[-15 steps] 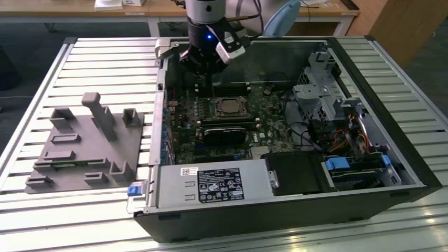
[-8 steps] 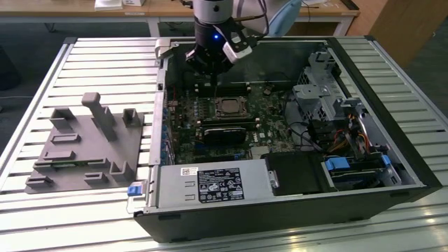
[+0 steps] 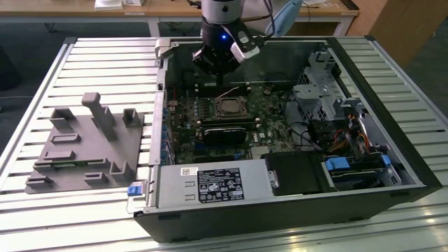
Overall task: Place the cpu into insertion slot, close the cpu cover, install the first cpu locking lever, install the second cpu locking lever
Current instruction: 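Install the first cpu locking lever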
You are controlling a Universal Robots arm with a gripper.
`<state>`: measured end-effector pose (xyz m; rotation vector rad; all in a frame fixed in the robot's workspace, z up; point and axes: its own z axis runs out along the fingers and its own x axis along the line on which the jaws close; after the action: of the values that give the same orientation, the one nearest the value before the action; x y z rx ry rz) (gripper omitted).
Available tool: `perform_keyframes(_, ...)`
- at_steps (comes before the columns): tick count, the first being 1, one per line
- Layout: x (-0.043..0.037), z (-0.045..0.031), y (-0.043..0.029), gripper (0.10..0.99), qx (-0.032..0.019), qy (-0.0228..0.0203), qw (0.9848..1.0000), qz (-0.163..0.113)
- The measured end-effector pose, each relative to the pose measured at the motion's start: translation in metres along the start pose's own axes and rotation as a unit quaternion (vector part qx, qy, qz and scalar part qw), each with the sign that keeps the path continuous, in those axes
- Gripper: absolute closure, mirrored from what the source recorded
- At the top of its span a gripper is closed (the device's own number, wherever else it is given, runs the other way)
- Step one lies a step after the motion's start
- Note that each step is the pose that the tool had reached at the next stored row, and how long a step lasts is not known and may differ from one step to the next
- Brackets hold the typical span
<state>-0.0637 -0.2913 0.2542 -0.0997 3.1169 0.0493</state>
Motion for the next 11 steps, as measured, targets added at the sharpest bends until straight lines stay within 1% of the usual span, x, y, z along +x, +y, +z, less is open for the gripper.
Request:
perform_keyframes(1, 0.0000, 0.0002, -0.0002, 0.980, -0.0037, -0.0003, 1.0000, 0.000)
perform_keyframes(2, 0.0000, 0.0005, -0.0004, 0.980, -0.0061, -0.0005, 1.0000, 0.001)
perform_keyframes(4, -0.0004, 0.0013, -0.0004, 0.980, -0.0062, -0.0007, 1.0000, 0.005)
perform_keyframes(8, -0.0045, 0.0031, -0.0007, 0.980, -0.0060, -0.0009, 0.9999, 0.012)
perform_keyframes(11, -0.0073, 0.0061, -0.0007, 0.980, -0.0058, -0.0011, 0.9998, 0.019)
